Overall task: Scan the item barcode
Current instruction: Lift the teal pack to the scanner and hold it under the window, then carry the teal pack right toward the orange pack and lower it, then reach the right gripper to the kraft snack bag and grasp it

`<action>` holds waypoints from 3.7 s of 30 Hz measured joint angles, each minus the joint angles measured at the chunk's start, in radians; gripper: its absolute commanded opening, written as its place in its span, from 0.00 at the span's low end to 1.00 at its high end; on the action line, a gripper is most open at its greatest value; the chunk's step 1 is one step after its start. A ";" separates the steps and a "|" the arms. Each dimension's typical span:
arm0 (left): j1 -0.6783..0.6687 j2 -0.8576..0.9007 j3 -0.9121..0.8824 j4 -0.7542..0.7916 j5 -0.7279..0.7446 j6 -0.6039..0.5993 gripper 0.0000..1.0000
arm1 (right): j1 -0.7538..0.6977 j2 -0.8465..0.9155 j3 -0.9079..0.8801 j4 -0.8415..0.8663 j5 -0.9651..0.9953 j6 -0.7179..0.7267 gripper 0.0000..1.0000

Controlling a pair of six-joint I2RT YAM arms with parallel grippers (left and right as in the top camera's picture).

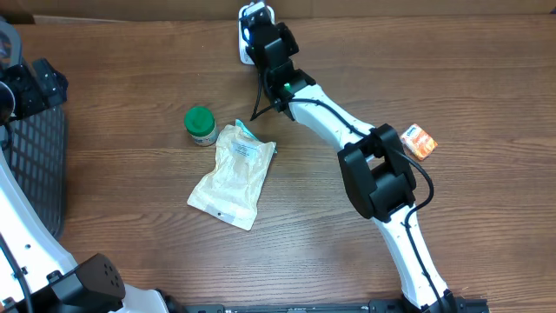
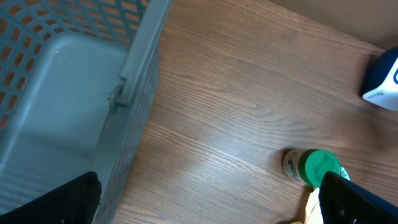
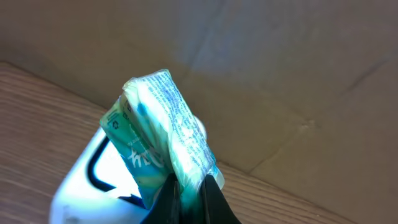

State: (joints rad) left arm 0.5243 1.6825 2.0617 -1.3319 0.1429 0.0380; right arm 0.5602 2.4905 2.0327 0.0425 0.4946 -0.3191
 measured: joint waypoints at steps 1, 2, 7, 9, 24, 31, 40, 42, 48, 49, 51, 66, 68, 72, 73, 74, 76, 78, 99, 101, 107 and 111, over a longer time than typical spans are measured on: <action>0.000 0.000 0.000 0.000 0.000 0.000 1.00 | 0.004 0.000 0.000 0.000 0.000 0.000 0.04; 0.000 0.000 0.000 0.000 0.000 0.000 1.00 | 0.007 0.001 0.000 0.001 0.000 0.000 0.04; 0.000 0.000 0.000 0.000 0.000 0.000 1.00 | 0.011 0.007 0.000 -0.008 0.006 0.000 0.04; 0.000 0.000 0.000 0.000 0.000 0.000 1.00 | 0.015 0.008 0.000 -0.008 0.031 0.000 0.04; 0.000 0.000 0.000 0.000 0.000 0.000 1.00 | 0.116 -0.270 -0.001 -0.597 0.097 0.357 0.04; 0.000 0.000 0.000 0.000 0.000 0.000 1.00 | -0.027 -0.470 0.011 -1.078 -0.105 0.678 0.04; 0.000 0.000 0.000 0.000 0.000 0.000 1.00 | -0.304 -0.455 -0.195 -1.337 -0.294 0.864 0.04; 0.000 0.000 0.000 0.000 0.000 0.000 1.00 | -0.347 -0.454 -0.262 -1.337 -0.309 0.874 0.04; 0.000 0.000 0.000 0.000 0.000 0.000 1.00 | -0.450 -0.450 -0.356 -1.354 -0.334 0.900 0.38; 0.000 0.000 0.000 0.000 0.000 0.000 1.00 | -0.461 -0.450 -0.356 -1.358 -0.335 0.898 0.52; 0.000 0.000 0.000 0.000 0.000 0.000 1.00 | -0.477 -0.450 -0.356 -1.366 -0.352 0.888 0.87; 0.000 0.000 0.000 0.000 0.000 0.000 1.00 | -0.351 -0.450 -0.293 -1.280 -0.834 0.732 0.78; 0.000 0.000 0.000 0.000 0.000 0.000 1.00 | -0.292 -0.450 -0.302 -1.246 -0.874 0.731 0.77; 0.000 0.000 0.000 0.000 0.000 0.000 1.00 | -0.175 -0.450 -0.371 -1.175 -0.952 0.726 0.77; 0.000 0.000 0.000 0.000 0.000 0.000 1.00 | -0.149 -0.450 -0.394 -1.151 -0.970 0.725 0.77; 0.000 0.000 0.000 0.000 0.000 0.000 1.00 | -0.125 -0.450 -0.416 -1.127 -0.986 0.724 0.77; 0.000 0.000 0.000 0.000 0.000 0.000 1.00 | -0.081 -0.450 -0.461 -1.070 -1.013 0.728 0.77; 0.000 0.000 0.000 0.000 0.000 0.000 1.00 | -0.046 -0.450 -0.505 -0.999 -1.031 0.744 0.77; 0.000 0.000 0.000 0.000 0.000 0.000 0.99 | 0.128 -0.450 -0.745 -0.423 -0.899 1.144 0.04; 0.000 0.000 0.000 0.000 0.000 0.000 1.00 | 0.126 -0.452 -0.744 -0.421 -0.921 1.144 0.04; 0.000 0.000 0.000 0.000 0.000 0.000 1.00 | 0.087 -0.478 -0.733 -0.515 -0.967 1.078 0.04; 0.000 0.000 0.000 0.000 0.000 0.000 1.00 | 0.048 -0.552 -0.708 -0.626 -0.958 1.030 0.04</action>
State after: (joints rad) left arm 0.5243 1.6825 2.0617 -1.3319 0.1429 0.0380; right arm 0.6086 1.9381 1.3243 -0.5835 -0.4637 0.7109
